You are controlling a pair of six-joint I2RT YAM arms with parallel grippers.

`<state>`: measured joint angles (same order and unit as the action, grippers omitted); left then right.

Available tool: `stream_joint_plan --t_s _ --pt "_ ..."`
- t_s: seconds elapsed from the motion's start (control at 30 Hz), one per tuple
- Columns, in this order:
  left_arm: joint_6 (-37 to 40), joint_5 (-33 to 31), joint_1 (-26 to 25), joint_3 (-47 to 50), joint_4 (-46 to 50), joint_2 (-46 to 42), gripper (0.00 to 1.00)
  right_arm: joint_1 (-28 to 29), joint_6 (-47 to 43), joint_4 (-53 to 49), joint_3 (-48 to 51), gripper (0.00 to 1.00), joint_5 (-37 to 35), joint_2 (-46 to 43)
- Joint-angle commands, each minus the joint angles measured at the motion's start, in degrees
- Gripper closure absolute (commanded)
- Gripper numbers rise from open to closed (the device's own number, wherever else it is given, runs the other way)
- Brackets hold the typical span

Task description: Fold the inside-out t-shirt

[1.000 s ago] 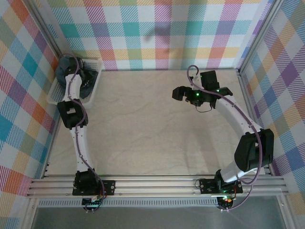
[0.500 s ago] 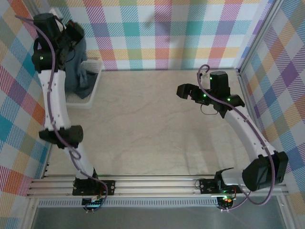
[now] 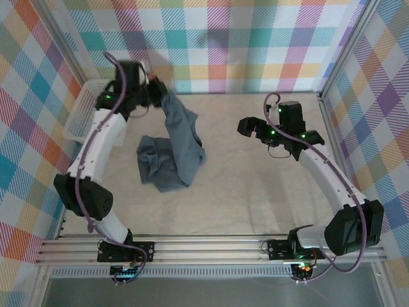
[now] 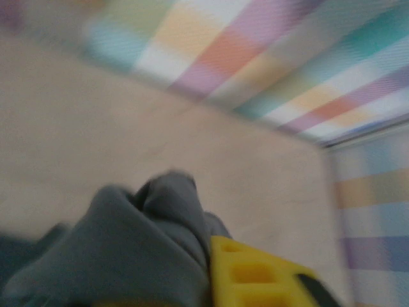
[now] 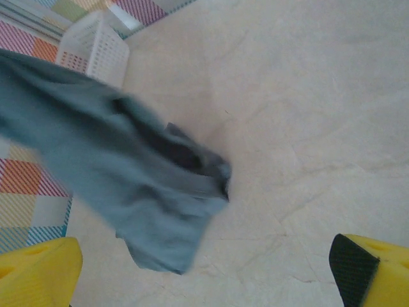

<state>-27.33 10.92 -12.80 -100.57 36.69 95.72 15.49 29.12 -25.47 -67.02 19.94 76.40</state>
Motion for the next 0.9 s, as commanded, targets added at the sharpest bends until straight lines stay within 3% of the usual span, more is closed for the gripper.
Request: stream_joint_plan --t_s 0.0,0.1,0.17,0.23,0.3,0.33,0.4,0.5,0.63,0.77,0.87 --pt "3.0 -17.7 -0.7 5.5 2.2 -7.4 0.75 0.5 -2.0 -3.2 2.1 0.0 3.0 1.8" --pt "3.4 -30.2 -0.6 14.0 4.0 -11.5 0.57 1.7 -2.3 -3.0 4.1 0.0 3.4 2.8" --pt "3.6 -31.1 -0.6 18.6 2.7 -13.7 0.5 3.5 -2.2 -1.6 5.2 0.0 2.0 3.6" --pt "4.2 -25.8 -0.7 21.4 0.4 -14.4 0.5 5.9 -2.1 -0.3 5.3 0.0 0.9 5.5" --pt "3.8 -16.0 -1.5 20.6 -0.9 -11.4 0.51 8.2 -1.2 1.6 5.0 0.0 -0.2 8.1" --pt "3.9 -11.6 -2.9 18.4 -0.4 -8.0 0.51 9.5 -0.3 3.3 4.8 0.0 -0.5 9.7" --pt "6.0 -9.5 -6.7 11.1 4.1 0.0 0.5 11.7 1.1 6.7 4.5 0.01 -1.0 13.0" --pt "9.8 -14.2 -10.6 -0.8 8.3 12.3 0.44 14.4 3.7 13.2 3.6 0.07 0.4 18.9" --pt "13.7 -21.5 -10.5 -19.9 15.0 29.5 0.37 17.1 7.0 20.1 0.7 0.15 1.6 27.9" --pt "18.7 -28.8 -9.6 -36.9 22.1 43.3 0.34 17.9 7.6 21.6 -2.5 0.41 0.4 34.4" --pt "21.1 -24.5 -7.6 -42.2 25.9 49.5 0.33 17.9 6.1 21.9 -2.9 0.71 -1.2 34.9"
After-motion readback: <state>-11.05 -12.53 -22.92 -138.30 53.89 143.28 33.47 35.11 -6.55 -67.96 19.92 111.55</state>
